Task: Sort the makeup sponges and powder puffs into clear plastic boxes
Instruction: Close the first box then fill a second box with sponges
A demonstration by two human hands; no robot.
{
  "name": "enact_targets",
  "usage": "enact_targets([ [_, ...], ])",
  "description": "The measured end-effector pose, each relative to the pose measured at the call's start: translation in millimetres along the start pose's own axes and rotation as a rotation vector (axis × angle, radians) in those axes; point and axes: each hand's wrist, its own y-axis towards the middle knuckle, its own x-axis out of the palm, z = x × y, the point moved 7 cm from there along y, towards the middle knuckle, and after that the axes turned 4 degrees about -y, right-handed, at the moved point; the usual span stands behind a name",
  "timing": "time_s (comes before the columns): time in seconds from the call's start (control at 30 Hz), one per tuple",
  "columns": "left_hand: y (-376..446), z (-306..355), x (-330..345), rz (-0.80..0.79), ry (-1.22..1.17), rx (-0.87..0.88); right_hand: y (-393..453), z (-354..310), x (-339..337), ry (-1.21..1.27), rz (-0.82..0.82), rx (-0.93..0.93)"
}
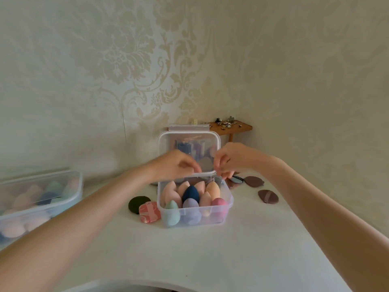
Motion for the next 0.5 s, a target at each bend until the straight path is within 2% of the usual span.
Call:
enact_targets([
  [0.1, -10.0, -4.4, -52.4, 0.516, 0.087, 0.056, 6.8, 9.9, -36.5, 0.077, 0.382, 0.040],
  [0.17, -12.7, -8.6, -69.4, 0.671, 0.187, 0.018, 11.5, 18.2, -48.6, 0.098, 0.568, 0.087],
  [0.23, -7.2, -20.1, -73.0, 0.665, 0.158, -0.108, 24.3, 22.2, -39.5, 0.134, 0.513, 0.124],
  [0.33, 3.0, -35.1, -67.2, 0.563, -0.086, -0.220, 36.0, 24.2, -20.0, 0.440, 0.393, 0.193],
  [0.4, 0.4, -28.8, -70.7, 0.577, -0.145, -0.168, 29.0, 22.8, -26.9, 0.599, 0.473, 0.229],
  [0.5, -18.3, -5.9, -76.1, 0.575, -0.054, -0.028, 10.8, 12.7, -49.5, 0.430, 0.534, 0.194],
])
